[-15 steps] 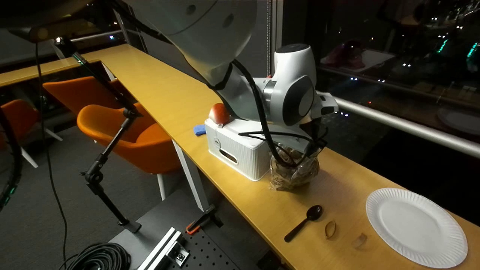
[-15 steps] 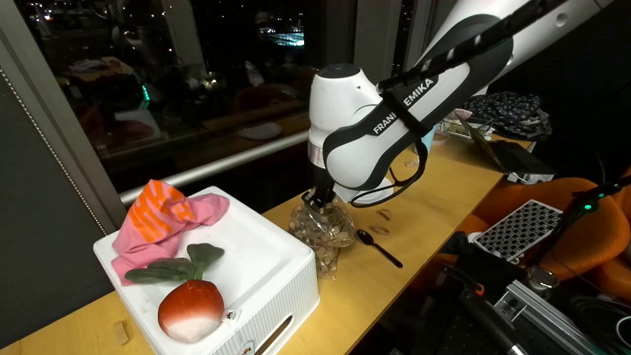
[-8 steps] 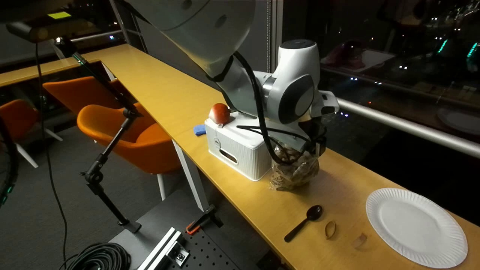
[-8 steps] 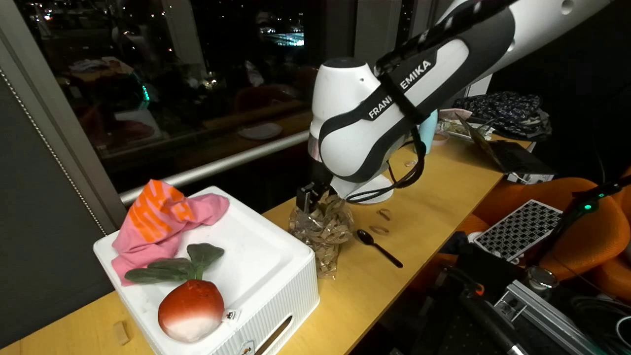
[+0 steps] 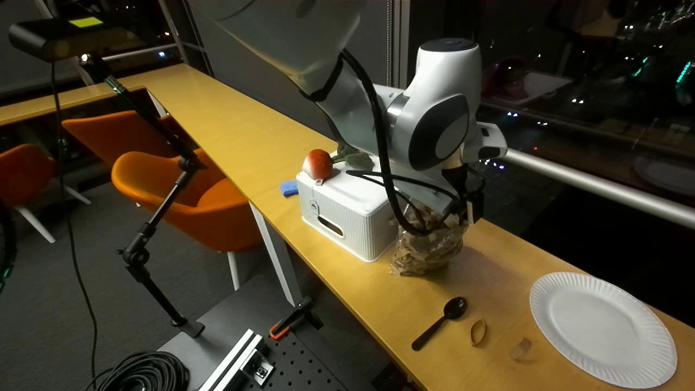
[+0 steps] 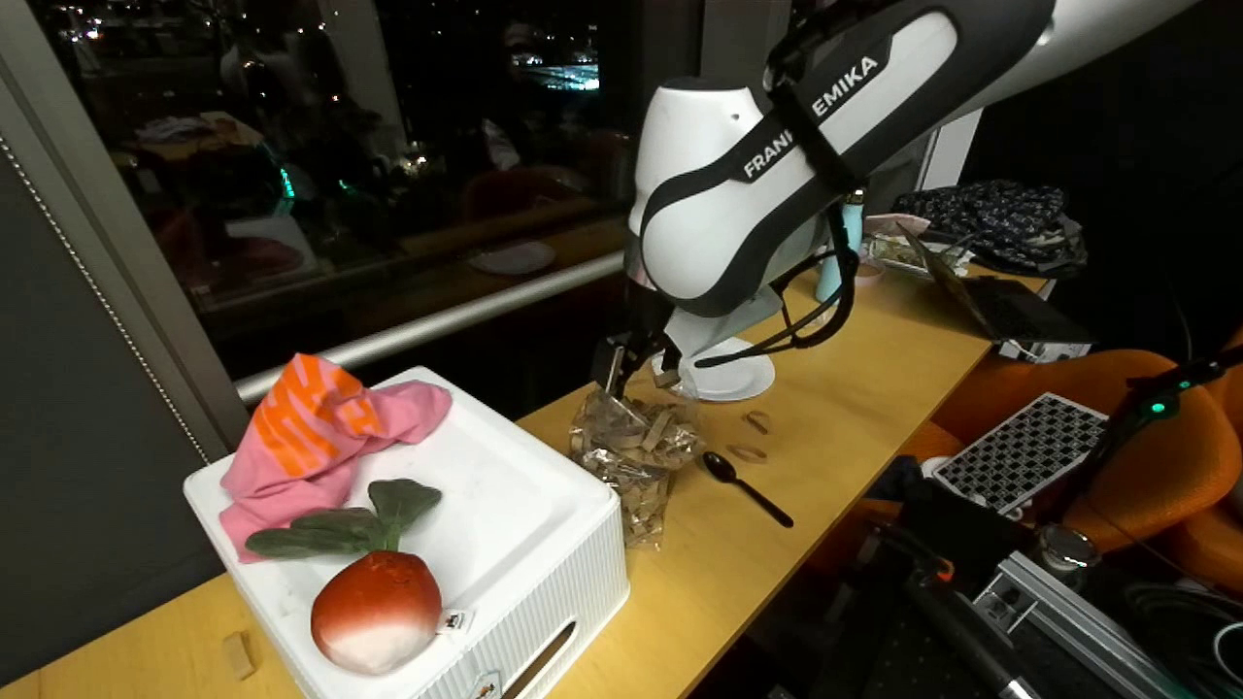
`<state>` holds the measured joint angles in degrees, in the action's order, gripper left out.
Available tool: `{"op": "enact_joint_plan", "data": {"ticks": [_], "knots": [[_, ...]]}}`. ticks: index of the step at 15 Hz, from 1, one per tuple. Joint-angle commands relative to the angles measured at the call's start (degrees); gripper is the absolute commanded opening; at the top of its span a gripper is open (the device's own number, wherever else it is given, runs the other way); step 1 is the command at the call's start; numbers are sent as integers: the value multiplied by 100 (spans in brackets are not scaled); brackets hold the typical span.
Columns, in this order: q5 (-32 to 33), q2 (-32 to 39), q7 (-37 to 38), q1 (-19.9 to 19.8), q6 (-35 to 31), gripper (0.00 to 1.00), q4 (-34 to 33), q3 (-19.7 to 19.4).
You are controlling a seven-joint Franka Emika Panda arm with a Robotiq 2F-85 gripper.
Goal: Remove the rubber bands from the table and put them in the plastic
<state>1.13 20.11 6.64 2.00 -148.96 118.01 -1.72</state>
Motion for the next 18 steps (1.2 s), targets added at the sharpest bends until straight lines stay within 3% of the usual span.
{"op": "enact_joint_plan", "data": {"ticks": [1, 14, 18], "knots": [[-355, -151, -325, -157, 99, 100, 90, 212], [-636, -654, -658, -178, 311, 100, 282, 360], [-1484, -733, -1542, -378, 475, 100, 342, 656]]}}
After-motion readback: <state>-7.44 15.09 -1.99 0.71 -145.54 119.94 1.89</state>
